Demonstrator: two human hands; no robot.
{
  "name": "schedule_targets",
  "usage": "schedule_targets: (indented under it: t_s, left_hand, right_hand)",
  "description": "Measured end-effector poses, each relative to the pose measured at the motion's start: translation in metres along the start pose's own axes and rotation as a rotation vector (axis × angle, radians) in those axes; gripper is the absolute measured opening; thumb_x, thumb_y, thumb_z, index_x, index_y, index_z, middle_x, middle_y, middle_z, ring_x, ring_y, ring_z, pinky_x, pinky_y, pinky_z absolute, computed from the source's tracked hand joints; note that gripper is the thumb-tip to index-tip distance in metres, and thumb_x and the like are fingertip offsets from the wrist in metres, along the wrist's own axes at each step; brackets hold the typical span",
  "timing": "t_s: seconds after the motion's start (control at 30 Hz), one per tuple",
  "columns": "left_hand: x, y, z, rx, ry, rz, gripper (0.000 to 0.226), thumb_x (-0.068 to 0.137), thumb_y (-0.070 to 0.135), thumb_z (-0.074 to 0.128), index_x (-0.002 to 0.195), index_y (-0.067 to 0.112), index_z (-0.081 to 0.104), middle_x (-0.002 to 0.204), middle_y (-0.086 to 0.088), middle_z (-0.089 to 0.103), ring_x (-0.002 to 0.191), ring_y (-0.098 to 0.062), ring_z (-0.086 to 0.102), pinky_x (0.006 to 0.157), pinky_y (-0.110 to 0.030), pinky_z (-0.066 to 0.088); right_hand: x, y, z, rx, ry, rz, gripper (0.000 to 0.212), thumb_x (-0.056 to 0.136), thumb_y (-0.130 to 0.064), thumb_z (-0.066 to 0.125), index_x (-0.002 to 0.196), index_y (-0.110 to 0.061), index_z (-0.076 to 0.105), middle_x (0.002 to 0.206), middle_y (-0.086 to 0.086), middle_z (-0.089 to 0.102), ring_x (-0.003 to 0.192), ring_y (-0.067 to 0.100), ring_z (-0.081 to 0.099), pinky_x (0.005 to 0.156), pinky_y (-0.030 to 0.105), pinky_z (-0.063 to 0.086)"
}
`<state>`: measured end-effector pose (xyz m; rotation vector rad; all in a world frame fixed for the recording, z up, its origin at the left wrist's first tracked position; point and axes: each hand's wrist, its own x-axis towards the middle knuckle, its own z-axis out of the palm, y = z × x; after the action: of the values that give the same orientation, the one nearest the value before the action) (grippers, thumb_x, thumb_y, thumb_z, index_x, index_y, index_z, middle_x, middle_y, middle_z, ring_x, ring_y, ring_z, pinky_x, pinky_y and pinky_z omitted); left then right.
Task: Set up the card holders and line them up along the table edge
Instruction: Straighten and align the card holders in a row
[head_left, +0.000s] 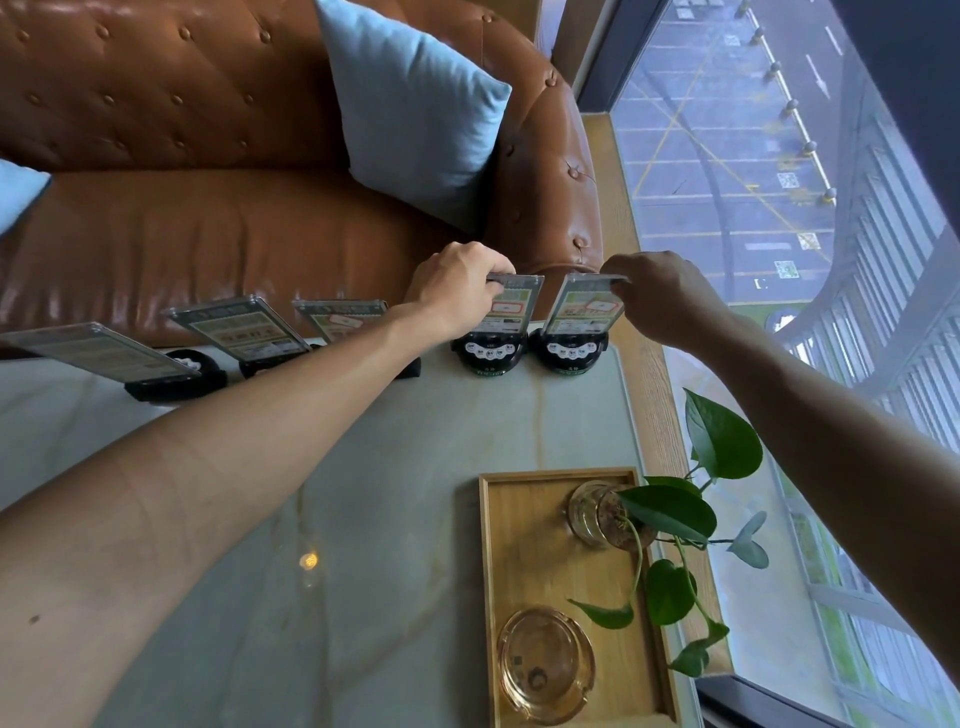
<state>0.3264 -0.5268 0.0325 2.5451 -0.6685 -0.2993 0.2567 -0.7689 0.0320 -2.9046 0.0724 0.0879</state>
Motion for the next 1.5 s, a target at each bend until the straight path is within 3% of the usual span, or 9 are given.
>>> schedule_targets:
  t_s: [0.23, 0.67, 0.83, 1.2, 1.5]
  left_hand:
    - [-0.003, -0.001, 0.0, -0.008, -0.005, 0.002, 0.025, 0.088, 0.02, 0.064, 0.107, 0.032, 0.076, 0.102, -0.002, 0.078, 0.097, -0.03, 0.069, 0.087, -0.042, 0.055]
    - [-0.005, -0.009, -0.006, -0.022, -0.032, 0.018, 0.031, 0.089, 0.015, 0.062, 0.116, 0.026, 0.072, 0.112, -0.003, 0.076, 0.102, -0.029, 0.068, 0.091, -0.042, 0.054]
    - [-0.007, -0.014, -0.013, -0.037, -0.029, 0.019, 0.028, 0.089, 0.011, 0.061, 0.108, 0.024, 0.076, 0.106, -0.004, 0.077, 0.098, -0.028, 0.069, 0.088, -0.041, 0.055]
    - [-0.011, -0.017, -0.009, -0.07, 0.0, 0.027, 0.028, 0.092, 0.011, 0.059, 0.111, 0.023, 0.076, 0.104, -0.006, 0.078, 0.095, -0.028, 0.069, 0.086, -0.038, 0.054]
    - [-0.012, -0.015, -0.012, -0.055, -0.018, 0.033, 0.027, 0.092, 0.012, 0.06, 0.112, 0.023, 0.076, 0.105, -0.007, 0.078, 0.098, -0.029, 0.068, 0.088, -0.039, 0.054]
  right_hand:
    - [0.0, -0.001, 0.003, 0.012, 0.013, 0.012, 0.03, 0.094, -0.006, 0.05, 0.112, -0.02, 0.069, 0.092, 0.02, 0.07, 0.07, 0.036, 0.057, 0.057, 0.036, 0.045]
    - [-0.004, 0.0, 0.005, 0.055, 0.027, -0.029, 0.029, 0.096, -0.003, 0.05, 0.114, -0.015, 0.068, 0.093, 0.024, 0.071, 0.073, 0.039, 0.062, 0.057, 0.035, 0.044]
    - [-0.004, 0.002, 0.005, 0.079, 0.006, -0.057, 0.028, 0.096, -0.004, 0.052, 0.114, -0.018, 0.069, 0.094, 0.023, 0.071, 0.074, 0.038, 0.062, 0.059, 0.033, 0.041]
    - [-0.005, 0.006, 0.014, 0.077, 0.091, -0.098, 0.022, 0.096, -0.002, 0.051, 0.11, -0.01, 0.065, 0.097, 0.02, 0.07, 0.084, 0.04, 0.062, 0.062, 0.037, 0.041]
    - [-0.006, 0.004, 0.017, 0.075, 0.13, -0.077, 0.022, 0.094, 0.0, 0.051, 0.108, -0.011, 0.065, 0.092, 0.02, 0.067, 0.08, 0.04, 0.06, 0.059, 0.036, 0.039]
